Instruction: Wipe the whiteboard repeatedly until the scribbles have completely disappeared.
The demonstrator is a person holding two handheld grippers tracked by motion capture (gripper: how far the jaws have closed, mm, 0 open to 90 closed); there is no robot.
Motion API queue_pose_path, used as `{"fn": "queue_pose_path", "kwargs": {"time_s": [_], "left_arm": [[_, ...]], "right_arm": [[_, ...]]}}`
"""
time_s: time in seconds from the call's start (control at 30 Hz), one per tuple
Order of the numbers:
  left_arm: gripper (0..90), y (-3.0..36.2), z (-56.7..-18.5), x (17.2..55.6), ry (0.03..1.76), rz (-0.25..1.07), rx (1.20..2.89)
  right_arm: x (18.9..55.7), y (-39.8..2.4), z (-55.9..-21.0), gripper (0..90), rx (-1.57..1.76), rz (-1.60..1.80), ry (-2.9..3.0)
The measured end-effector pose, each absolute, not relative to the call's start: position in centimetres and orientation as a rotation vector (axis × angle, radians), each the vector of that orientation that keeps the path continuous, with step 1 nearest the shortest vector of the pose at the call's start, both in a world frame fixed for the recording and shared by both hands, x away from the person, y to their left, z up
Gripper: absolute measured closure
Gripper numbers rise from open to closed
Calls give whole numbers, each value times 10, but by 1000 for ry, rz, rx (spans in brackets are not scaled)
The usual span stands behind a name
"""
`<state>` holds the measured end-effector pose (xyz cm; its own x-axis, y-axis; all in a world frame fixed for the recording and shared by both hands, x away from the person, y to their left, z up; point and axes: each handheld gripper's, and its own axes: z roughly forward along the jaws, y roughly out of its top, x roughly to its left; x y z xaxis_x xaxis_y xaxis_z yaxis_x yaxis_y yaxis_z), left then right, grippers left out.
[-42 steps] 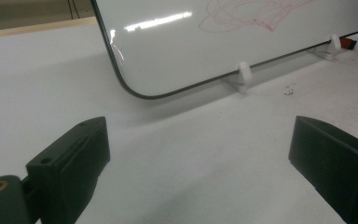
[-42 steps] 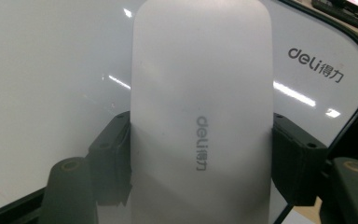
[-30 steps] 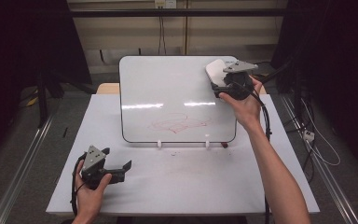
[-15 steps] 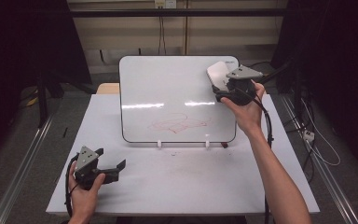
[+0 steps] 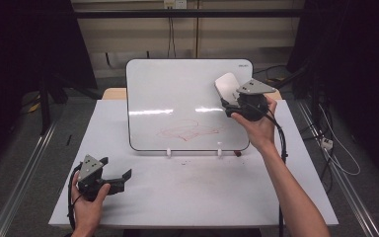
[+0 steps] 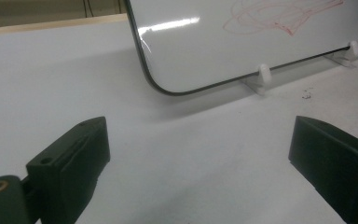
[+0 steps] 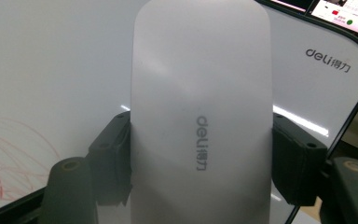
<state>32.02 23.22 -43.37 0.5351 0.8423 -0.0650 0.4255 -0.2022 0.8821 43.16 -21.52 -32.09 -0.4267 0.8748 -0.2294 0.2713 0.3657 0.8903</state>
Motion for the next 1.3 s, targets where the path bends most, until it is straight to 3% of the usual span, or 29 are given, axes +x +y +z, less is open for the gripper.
{"fn": "queue_pose_path", "kwargs": {"time_s": [1.3], "left_arm": [[51,230,-433,320,1038,543,1838]], "right_arm": [[389,-173,-358,318,820,1001,1976]]}}
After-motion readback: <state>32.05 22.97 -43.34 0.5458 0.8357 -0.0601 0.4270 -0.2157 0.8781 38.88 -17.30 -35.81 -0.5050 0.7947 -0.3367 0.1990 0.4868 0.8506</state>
